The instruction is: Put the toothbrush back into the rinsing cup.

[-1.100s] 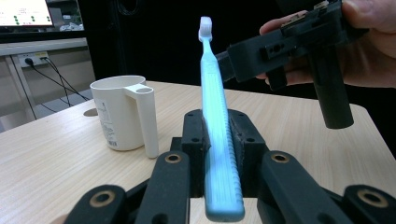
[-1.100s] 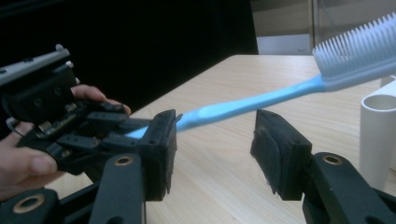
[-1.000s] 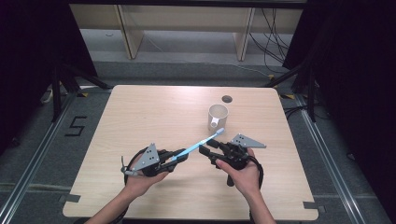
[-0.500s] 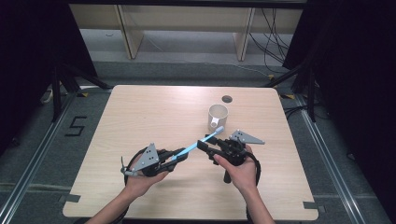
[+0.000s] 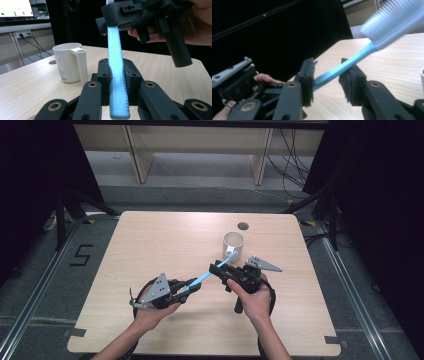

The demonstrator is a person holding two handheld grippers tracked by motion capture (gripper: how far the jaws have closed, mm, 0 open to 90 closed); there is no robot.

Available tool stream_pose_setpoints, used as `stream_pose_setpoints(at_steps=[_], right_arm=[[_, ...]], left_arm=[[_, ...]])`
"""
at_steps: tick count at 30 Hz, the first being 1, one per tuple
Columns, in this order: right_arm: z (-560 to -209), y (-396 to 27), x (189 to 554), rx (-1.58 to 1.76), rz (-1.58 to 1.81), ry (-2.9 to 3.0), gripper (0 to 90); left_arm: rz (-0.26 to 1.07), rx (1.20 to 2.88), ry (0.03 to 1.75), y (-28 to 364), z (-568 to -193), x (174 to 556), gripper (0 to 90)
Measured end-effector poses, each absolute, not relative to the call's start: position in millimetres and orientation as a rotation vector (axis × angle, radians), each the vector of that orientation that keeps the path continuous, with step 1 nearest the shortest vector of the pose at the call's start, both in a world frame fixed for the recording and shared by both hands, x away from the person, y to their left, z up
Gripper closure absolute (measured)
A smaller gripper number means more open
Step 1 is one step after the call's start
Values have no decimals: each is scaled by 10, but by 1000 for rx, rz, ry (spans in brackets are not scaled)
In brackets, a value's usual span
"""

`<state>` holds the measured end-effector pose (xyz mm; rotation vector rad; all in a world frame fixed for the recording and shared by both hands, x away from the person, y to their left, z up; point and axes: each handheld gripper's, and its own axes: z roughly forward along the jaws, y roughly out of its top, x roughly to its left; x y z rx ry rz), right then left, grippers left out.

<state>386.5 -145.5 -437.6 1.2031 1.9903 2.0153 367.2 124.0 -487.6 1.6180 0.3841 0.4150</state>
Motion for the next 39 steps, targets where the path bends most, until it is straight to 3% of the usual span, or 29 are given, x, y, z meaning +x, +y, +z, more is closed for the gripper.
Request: stream_pose_setpoints(at_steps=[3, 4, 5, 7, 9, 12, 18, 25, 30, 39], right_arm=[[-4376, -1461, 3882, 1156, 2029, 1987, 708], [-4357, -1446, 3872, 1151, 2068, 1988, 767], [-4352, -1441, 3869, 1140, 2079, 1991, 830], [-4335, -1422, 3853, 1121, 2097, 2028, 852], [-4328, -1411, 3853, 1105, 2107, 2051, 857], [-4270, -1398, 3832, 1047, 1988, 2061, 858], [-4199, -1434, 3833, 1005, 1886, 2066, 858], [-4159, -1459, 3813, 973, 1790, 2067, 858], [-4166, -1450, 3813, 962, 1792, 2073, 858], [-4141, -1468, 3794, 989, 1782, 2083, 858]], left_arm=[[406, 1624, 398, 1215, -4898, 3672, 771], [403, 1637, 401, 1203, -4915, 3676, 765], [376, 1672, 412, 1180, -4941, 3688, 745], [356, 1705, 436, 1150, -4966, 3707, 656], [342, 1710, 441, 1131, -4980, 3718, 559], [352, 1724, 451, 1121, -4964, 3679, 486], [388, 1737, 432, 1164, -4889, 3634, 463], [384, 1723, 402, 1167, -4860, 3635, 560], [375, 1708, 408, 1163, -4804, 3662, 702], [400, 1714, 423, 1224, -4783, 3640, 823]])
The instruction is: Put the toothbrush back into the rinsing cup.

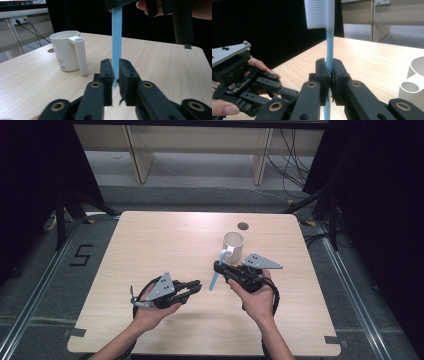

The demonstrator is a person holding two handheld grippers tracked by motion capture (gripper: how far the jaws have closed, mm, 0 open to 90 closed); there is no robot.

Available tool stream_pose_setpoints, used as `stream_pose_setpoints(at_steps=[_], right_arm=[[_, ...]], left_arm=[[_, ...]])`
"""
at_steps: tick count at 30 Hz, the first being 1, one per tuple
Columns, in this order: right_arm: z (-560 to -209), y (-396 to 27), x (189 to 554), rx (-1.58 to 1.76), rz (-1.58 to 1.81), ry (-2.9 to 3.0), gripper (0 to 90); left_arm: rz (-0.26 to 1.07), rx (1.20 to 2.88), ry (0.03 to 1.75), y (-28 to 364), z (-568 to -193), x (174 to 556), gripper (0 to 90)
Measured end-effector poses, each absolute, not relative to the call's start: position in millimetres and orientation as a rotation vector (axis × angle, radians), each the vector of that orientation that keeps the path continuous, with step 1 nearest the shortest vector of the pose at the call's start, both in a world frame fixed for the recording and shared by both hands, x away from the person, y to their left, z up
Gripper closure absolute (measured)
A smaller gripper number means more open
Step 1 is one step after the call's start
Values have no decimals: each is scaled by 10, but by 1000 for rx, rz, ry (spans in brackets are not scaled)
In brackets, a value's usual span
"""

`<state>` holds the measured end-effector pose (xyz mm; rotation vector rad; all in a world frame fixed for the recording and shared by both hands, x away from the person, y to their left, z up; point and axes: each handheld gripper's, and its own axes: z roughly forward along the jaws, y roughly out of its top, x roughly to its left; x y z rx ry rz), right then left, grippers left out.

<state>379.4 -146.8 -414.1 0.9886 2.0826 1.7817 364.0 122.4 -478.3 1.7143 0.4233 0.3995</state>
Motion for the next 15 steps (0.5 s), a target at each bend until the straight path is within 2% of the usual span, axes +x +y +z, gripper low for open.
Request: stream_pose_setpoints(at_steps=[3, 15], right_arm=[[-4128, -1498, 3802, 987, 1763, 2062, 858], [-4109, -1662, 3796, 1020, 1742, 2017, 857]], left_arm=[[396, 1728, 441, 1300, -4790, 3632, 861], [426, 1741, 491, 1558, -4871, 3637, 824]])
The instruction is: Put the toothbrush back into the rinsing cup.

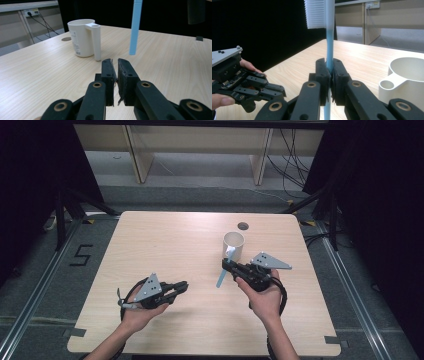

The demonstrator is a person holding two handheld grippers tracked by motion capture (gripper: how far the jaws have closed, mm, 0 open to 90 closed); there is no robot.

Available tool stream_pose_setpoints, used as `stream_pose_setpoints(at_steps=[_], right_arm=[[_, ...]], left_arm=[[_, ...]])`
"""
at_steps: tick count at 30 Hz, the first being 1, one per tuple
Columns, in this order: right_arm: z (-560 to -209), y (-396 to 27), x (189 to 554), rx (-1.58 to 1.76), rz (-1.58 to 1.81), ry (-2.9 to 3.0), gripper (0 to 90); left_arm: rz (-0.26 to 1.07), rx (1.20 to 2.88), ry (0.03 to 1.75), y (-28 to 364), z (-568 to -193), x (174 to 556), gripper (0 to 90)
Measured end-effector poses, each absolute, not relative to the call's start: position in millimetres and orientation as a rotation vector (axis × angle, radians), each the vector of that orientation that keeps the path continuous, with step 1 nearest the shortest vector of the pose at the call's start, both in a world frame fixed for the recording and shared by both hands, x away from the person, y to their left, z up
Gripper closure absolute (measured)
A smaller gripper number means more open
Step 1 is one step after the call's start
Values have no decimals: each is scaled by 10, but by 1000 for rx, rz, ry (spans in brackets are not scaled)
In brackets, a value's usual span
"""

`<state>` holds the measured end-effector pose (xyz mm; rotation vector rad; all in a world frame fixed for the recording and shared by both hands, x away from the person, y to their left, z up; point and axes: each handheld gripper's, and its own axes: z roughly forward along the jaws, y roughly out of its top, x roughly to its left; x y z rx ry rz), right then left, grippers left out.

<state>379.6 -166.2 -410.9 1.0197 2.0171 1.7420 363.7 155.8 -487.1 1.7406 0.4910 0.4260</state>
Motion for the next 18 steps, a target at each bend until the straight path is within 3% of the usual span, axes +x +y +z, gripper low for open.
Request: stream_pose_setpoints(at_steps=[13, 18], right_arm=[[-4102, -1813, 3797, 1045, 1728, 1999, 857], [-4079, -1862, 3786, 1044, 1710, 1977, 857]], left_arm=[[470, 1724, 577, 1801, -4966, 3653, 791], [491, 1699, 597, 1870, -4987, 3646, 737]])
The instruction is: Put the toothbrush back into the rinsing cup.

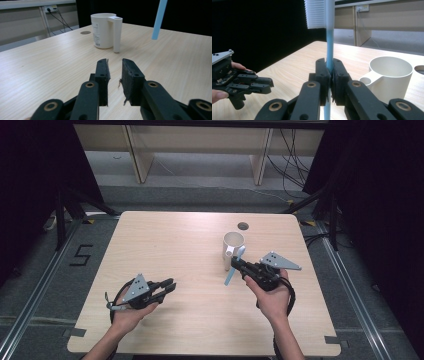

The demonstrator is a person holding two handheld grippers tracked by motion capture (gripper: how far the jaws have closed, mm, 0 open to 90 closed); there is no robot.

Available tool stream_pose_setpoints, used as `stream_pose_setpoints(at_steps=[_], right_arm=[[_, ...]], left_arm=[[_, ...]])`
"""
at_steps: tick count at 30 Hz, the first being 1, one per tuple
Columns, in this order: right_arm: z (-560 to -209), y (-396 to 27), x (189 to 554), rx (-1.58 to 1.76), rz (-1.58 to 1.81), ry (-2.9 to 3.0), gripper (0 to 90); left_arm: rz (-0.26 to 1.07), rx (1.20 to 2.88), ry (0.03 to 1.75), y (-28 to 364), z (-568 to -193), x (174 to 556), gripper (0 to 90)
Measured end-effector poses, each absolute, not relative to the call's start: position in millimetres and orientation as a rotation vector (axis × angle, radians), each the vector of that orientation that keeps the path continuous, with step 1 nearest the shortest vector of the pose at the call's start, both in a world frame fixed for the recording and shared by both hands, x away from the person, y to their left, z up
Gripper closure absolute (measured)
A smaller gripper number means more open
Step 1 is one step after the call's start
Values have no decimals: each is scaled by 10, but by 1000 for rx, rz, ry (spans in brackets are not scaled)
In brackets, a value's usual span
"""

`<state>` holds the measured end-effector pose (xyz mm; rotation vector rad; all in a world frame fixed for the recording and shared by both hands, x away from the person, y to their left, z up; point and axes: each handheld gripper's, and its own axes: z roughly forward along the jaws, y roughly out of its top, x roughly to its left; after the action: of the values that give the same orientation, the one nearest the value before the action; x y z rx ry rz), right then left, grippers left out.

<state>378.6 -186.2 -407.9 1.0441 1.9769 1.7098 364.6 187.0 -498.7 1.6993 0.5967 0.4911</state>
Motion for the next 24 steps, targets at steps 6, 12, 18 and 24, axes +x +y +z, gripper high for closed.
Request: stream_pose_setpoints(at_steps=[6, 12, 18, 24], right_arm=[[-4052, -1872, 3803, 1044, 1690, 1951, 857], [-3995, -1868, 3824, 1042, 1703, 1927, 857], [-3909, -1872, 3859, 1023, 1674, 1910, 856], [-3879, -1866, 3878, 1033, 1678, 1892, 856]], left_arm=[[529, 1681, 643, 1977, -4975, 3631, 679], [560, 1653, 673, 2067, -4961, 3614, 642], [565, 1636, 687, 2091, -4930, 3629, 622], [549, 1633, 708, 2069, -4935, 3646, 561]])
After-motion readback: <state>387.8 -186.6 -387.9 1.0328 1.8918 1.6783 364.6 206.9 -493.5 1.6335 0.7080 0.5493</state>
